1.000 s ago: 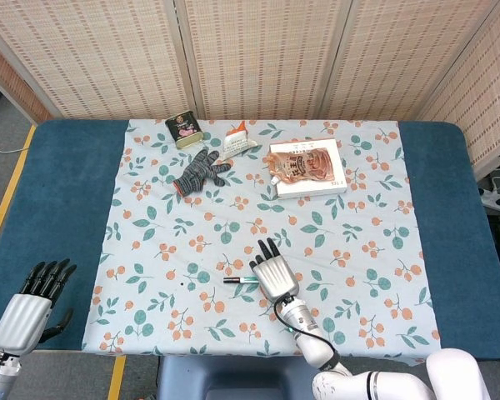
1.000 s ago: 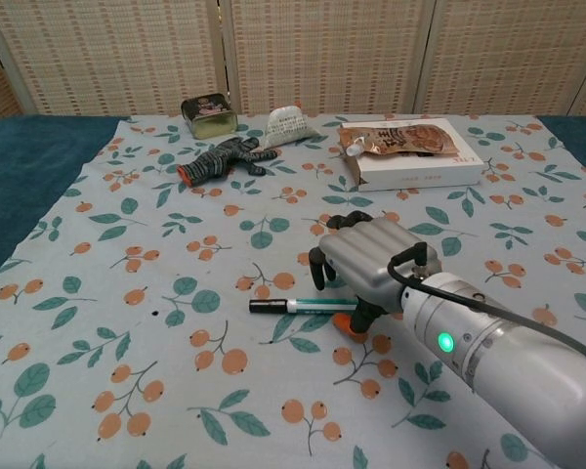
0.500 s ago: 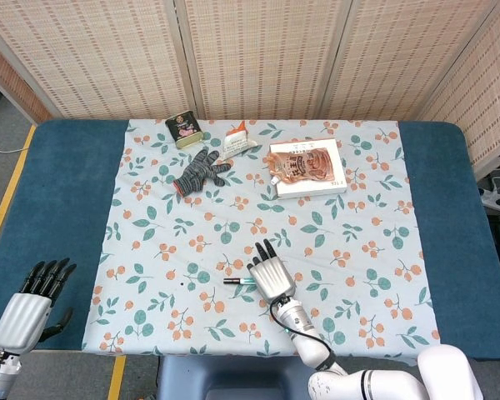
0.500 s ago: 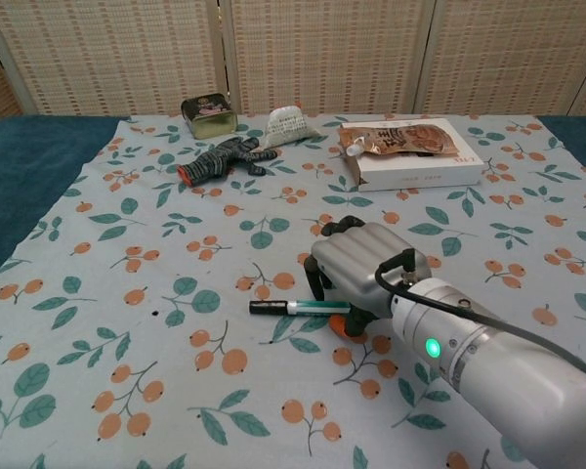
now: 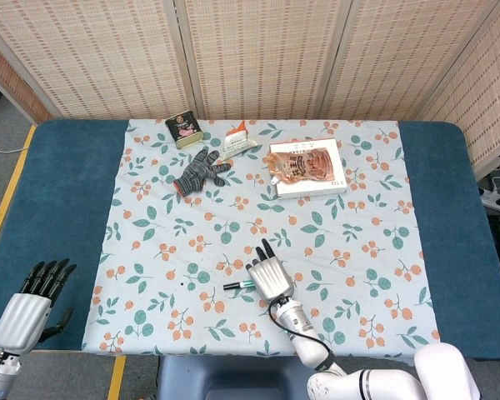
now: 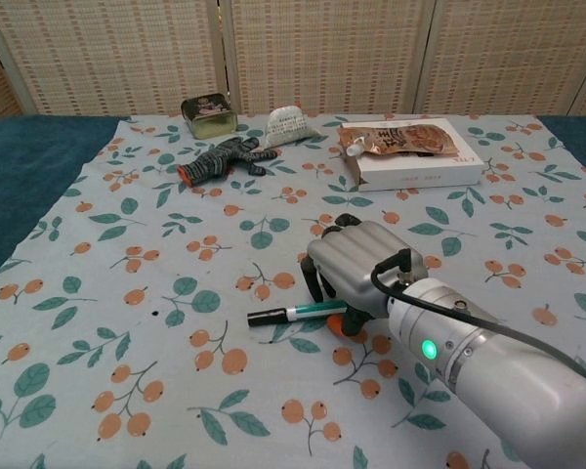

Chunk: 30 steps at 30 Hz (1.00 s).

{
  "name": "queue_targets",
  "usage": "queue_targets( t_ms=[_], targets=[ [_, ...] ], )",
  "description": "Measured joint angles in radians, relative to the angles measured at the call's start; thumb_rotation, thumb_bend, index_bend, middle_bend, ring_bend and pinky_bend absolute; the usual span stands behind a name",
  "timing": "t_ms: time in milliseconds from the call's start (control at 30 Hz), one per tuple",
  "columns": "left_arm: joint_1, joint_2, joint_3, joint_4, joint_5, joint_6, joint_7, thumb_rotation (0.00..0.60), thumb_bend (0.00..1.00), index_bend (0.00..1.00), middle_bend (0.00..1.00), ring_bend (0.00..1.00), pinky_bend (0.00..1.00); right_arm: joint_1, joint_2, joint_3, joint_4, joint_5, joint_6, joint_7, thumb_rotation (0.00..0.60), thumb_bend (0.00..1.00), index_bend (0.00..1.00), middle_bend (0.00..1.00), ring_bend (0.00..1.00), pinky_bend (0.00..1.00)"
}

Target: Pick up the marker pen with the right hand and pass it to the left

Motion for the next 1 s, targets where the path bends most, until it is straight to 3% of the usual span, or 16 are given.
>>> queue_targets(
  t_ms=[233, 467, 600, 733, 1000],
  targets=[
    [0.001, -0.001, 0.001, 0.001, 0.001, 0.001, 0.002, 0.600, 0.40, 0.01, 0.00, 0.00, 0.02, -0.001, -0.011, -0.017, 0.031, -0.034, 0.015, 0.030, 0.600, 0.30, 0.92, 0.72, 0.35, 0.00],
    [-0.007, -0.003, 0.005, 0.004, 0.015, -0.005, -0.014, 0.600, 0.47, 0.04, 0.00, 0.00, 0.03, -0.007, -0.003, -0.032, 0.041, -0.088, 0.031, 0.077, 0.600, 0.30, 0.94, 0.77, 0.40, 0.00],
    [-0.026, -0.019, 0.003, 0.019, 0.029, -0.013, -0.071, 0.600, 0.48, 0.11, 0.03, 0.00, 0.11, -0.012, 0.038, -0.036, 0.008, -0.128, 0.043, 0.116, 0.600, 0.30, 0.94, 0.77, 0.40, 0.00],
    [-0.076, -0.058, -0.023, 0.031, 0.040, -0.037, -0.104, 0.600, 0.48, 0.20, 0.15, 0.05, 0.25, -0.011, 0.087, -0.026, -0.056, -0.151, 0.051, 0.129, 0.600, 0.30, 0.94, 0.77, 0.40, 0.00],
    [-0.201, -0.158, -0.098, -0.017, -0.025, -0.211, -0.030, 0.600, 0.44, 0.31, 0.29, 0.18, 0.41, -0.002, 0.158, 0.014, -0.194, -0.139, 0.052, 0.127, 0.600, 0.30, 0.94, 0.77, 0.40, 0.00]
  ],
)
